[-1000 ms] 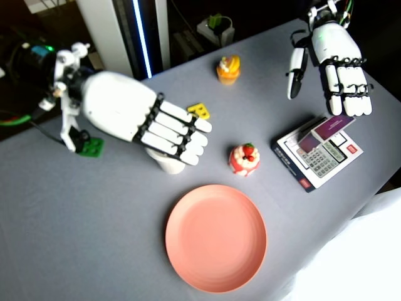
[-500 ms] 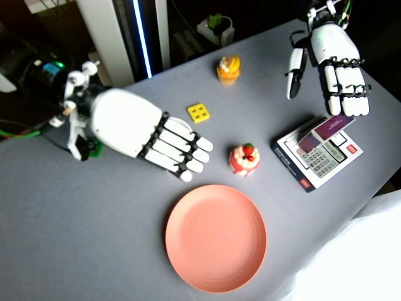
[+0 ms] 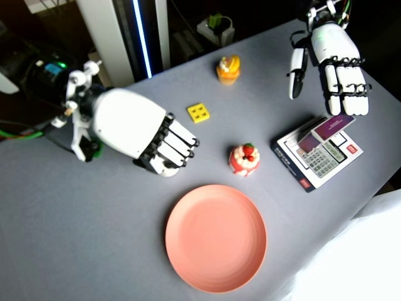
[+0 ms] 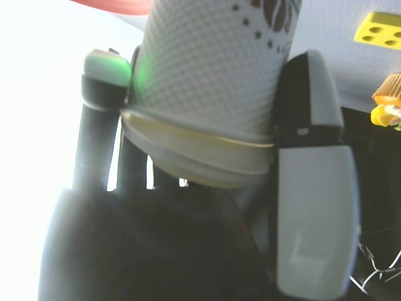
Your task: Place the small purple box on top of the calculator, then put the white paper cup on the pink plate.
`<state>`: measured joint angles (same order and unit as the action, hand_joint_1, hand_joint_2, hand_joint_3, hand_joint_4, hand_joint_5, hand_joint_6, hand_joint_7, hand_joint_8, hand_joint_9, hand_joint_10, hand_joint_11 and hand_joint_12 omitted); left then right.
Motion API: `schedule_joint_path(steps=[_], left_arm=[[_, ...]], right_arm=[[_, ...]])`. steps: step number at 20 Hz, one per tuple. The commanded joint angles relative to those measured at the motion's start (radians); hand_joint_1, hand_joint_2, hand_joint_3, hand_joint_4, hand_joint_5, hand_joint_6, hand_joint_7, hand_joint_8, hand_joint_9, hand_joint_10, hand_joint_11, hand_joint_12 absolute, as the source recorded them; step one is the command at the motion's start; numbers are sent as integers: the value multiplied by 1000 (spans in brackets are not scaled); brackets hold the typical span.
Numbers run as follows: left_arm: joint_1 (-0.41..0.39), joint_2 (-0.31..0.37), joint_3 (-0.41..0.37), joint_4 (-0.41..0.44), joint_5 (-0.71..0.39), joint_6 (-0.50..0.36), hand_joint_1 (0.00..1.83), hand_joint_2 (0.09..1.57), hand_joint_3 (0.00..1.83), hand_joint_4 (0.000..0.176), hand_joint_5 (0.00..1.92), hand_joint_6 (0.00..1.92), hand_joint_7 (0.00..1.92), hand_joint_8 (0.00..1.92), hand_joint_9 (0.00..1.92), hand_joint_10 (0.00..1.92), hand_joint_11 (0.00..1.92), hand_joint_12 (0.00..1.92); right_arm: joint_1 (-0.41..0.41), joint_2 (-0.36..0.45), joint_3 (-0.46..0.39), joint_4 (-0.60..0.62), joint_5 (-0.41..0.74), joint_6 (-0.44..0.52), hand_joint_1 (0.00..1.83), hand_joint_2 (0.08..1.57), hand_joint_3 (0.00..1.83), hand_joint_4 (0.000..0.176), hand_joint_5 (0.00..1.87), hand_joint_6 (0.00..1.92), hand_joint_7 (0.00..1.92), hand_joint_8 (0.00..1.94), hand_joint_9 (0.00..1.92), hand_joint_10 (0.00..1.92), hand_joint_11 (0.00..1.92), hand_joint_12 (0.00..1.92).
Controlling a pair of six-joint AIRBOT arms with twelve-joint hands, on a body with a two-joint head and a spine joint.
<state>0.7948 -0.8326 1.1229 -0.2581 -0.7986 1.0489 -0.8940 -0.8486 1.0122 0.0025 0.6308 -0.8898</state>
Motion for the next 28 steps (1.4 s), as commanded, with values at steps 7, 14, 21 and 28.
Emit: schedule_joint_path(steps=[7, 14, 21, 28], left_arm=[[-7, 2, -6, 11, -130, -1, 840, 1207, 0, 34, 56, 1, 0, 0, 0, 0, 0, 251], [-4, 2, -11, 13, -137, -2, 819, 1218, 1, 22, 37, 0, 0, 0, 0, 0, 0, 271], [0, 2, -13, 13, -145, -2, 813, 1208, 0, 22, 48, 2, 2, 0, 0, 0, 0, 285], [3, 1, -14, 13, -157, -4, 849, 1225, 1, 50, 21, 0, 0, 0, 0, 0, 0, 54]], right_arm=[[86, 4, 21, 6, 132, -5, 1179, 1291, 1, 0, 611, 1362, 729, 1670, 862, 1921, 1027, 1921], [171, -9, 59, 11, 130, -21, 1097, 1322, 2, 16, 602, 1591, 620, 1549, 462, 1715, 493, 1921], [291, -91, 162, 77, 21, -86, 1315, 1232, 0, 0, 263, 714, 734, 1424, 404, 1640, 153, 1921], [355, -167, 256, 157, -80, -153, 1277, 1281, 0, 0, 307, 1158, 640, 1522, 454, 1644, 452, 1921]])
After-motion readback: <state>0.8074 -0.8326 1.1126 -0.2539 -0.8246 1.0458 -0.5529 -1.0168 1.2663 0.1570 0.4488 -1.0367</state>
